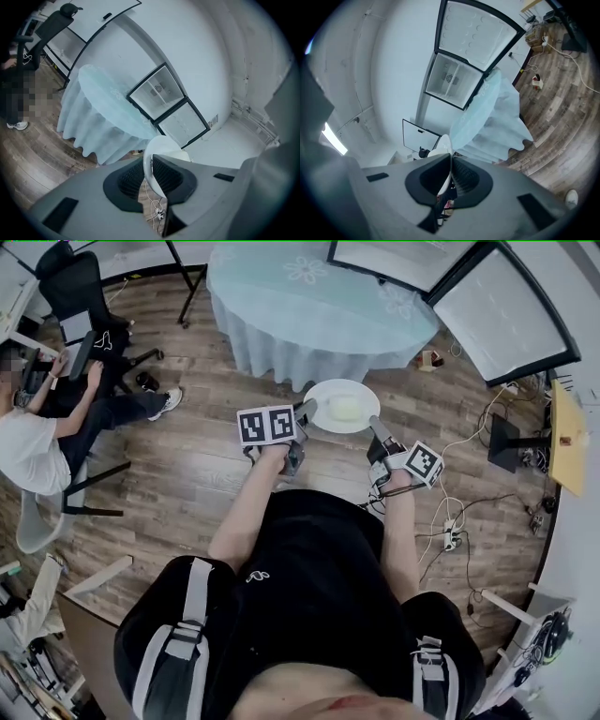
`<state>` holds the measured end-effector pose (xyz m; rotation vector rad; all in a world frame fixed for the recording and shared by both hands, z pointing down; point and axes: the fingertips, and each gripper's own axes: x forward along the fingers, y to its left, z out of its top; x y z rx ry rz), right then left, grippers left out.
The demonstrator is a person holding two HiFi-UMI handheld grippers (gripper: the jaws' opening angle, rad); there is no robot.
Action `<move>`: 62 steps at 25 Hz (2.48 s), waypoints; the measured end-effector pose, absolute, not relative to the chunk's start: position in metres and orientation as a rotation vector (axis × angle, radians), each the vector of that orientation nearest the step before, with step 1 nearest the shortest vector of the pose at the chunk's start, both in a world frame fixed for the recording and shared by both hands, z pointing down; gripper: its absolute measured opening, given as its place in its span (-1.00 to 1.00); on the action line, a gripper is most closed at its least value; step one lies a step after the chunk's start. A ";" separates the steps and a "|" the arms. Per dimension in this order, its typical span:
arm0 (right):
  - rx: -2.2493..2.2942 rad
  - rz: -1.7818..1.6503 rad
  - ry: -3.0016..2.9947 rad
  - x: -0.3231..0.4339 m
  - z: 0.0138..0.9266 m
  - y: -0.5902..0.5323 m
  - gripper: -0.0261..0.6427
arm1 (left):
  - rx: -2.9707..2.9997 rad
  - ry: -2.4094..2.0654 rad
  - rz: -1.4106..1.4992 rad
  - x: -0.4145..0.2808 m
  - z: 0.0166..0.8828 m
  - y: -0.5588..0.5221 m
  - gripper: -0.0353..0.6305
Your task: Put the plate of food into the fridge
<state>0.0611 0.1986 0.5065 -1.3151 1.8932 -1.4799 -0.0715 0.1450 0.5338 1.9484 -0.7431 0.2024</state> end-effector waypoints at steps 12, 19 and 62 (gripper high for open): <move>-1.403 -1.504 1.837 0.055 0.525 0.232 -0.88 | 1.913 -0.696 0.221 -0.075 0.556 0.170 -0.71; -1.319 -1.513 1.813 0.059 0.539 0.206 -0.88 | 1.925 -0.766 0.272 -0.078 0.561 0.154 -0.71; -1.261 -1.457 1.800 0.264 0.547 -0.016 -0.88 | 1.972 -0.793 0.329 0.125 0.559 -0.069 -0.71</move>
